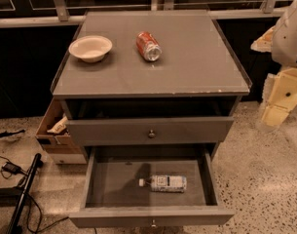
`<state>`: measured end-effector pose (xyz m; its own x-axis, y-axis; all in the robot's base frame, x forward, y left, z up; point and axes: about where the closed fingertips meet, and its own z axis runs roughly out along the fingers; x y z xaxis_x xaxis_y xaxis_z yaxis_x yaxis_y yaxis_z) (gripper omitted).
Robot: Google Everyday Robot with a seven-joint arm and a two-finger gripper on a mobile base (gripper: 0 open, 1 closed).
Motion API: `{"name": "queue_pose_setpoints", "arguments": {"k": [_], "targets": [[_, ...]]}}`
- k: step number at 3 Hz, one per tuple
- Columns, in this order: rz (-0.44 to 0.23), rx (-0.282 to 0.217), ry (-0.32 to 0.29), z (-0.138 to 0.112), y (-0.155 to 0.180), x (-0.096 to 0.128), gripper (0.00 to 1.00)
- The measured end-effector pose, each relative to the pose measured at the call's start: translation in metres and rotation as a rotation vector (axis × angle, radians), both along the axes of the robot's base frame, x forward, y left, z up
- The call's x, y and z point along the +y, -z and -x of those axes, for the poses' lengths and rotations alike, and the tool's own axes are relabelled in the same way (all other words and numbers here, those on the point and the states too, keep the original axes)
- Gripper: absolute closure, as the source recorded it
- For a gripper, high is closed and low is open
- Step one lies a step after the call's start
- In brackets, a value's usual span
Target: Pick blue plastic bottle from middle drawer and place on counter
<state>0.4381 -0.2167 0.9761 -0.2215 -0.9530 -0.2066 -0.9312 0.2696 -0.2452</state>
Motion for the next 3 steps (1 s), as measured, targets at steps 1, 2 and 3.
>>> {"name": "queue_pose_setpoints", "arguments": {"k": [1,2,3], "targets": [[0.0,0.0,0.0,0.0,0.0,0.0,0.0],[0.0,0.0,0.0,0.0,0.0,0.0,0.18],[-0.036,-0.006,0.016,-0.003,0.025,-0.002,0.42]]}}
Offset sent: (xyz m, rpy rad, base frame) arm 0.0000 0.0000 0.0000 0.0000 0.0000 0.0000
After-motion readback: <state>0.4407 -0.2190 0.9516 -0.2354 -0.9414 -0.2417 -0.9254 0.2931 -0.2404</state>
